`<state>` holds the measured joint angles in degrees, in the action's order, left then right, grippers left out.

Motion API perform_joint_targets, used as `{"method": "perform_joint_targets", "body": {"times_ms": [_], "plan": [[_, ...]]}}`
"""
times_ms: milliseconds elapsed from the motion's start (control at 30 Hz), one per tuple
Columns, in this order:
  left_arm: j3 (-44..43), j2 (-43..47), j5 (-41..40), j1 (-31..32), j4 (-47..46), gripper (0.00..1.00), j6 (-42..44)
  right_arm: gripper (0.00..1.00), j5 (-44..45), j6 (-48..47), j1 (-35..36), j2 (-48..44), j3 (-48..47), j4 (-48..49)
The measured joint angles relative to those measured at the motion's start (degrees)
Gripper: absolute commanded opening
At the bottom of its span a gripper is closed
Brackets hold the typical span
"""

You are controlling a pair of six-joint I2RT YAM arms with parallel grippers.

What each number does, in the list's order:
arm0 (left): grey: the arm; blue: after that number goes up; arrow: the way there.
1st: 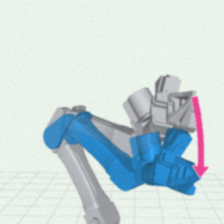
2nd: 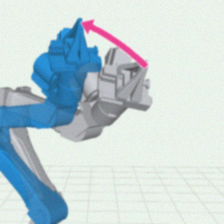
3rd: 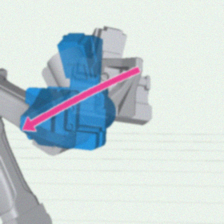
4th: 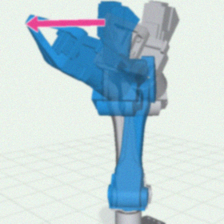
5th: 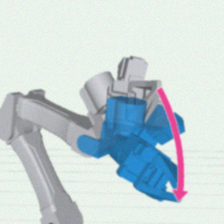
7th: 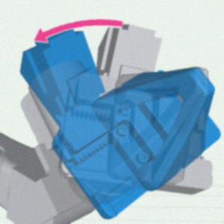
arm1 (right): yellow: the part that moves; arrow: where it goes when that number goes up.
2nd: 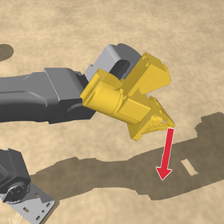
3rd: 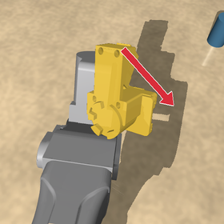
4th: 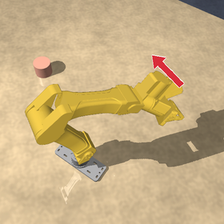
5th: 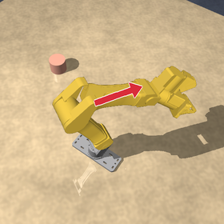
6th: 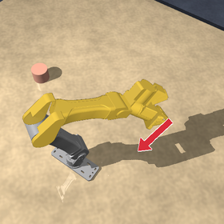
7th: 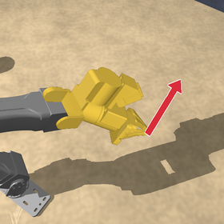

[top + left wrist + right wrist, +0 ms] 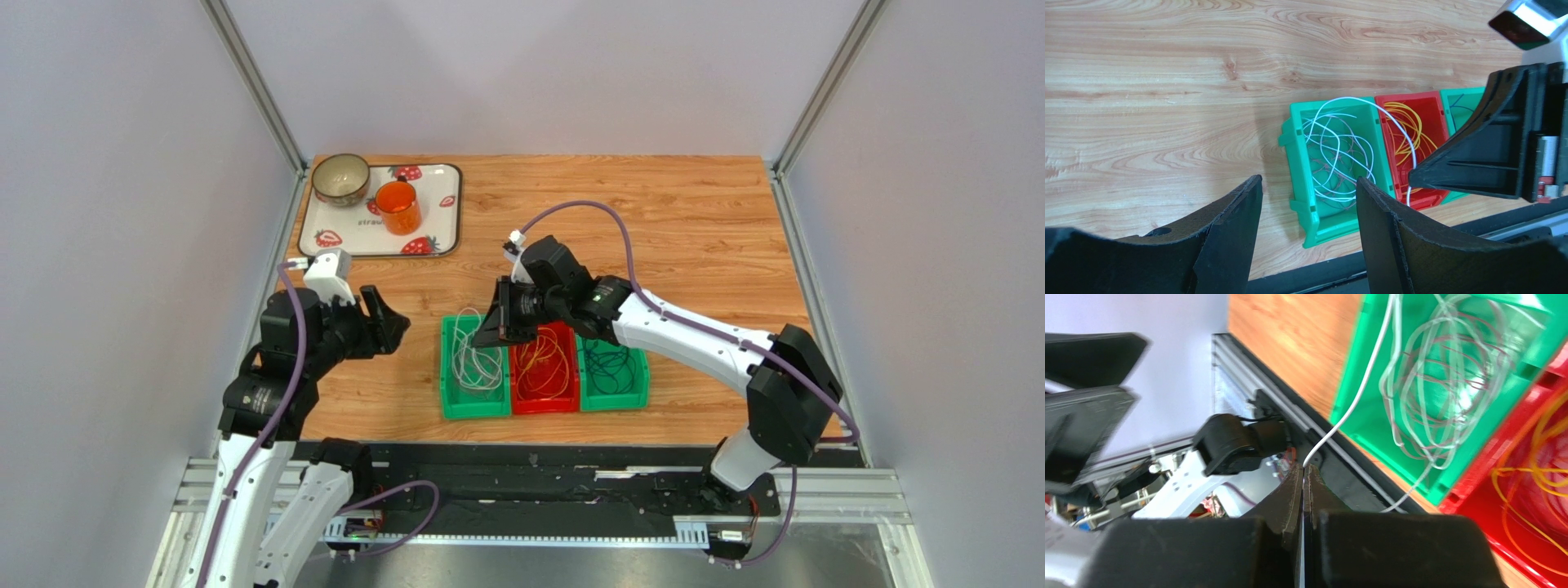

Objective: Untangle the cables

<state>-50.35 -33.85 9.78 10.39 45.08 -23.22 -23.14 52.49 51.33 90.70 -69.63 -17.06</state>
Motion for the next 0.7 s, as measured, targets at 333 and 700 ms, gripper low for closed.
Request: {"method": "perform_joint_targets", "body": {"times_ms": [333, 700], "plan": [[0.02, -1.42, 0.28, 0.00, 0.00, 0.66, 0.00, 0.00, 0.50, 0.00, -0.02, 7.61, 0.68, -0.22], [0.02, -1.53, 0.17, 0.00, 0.02, 0.65, -0.02, 0.00, -1.44, -1.36, -0.04, 17.05, -1.29, 0.26]]}}
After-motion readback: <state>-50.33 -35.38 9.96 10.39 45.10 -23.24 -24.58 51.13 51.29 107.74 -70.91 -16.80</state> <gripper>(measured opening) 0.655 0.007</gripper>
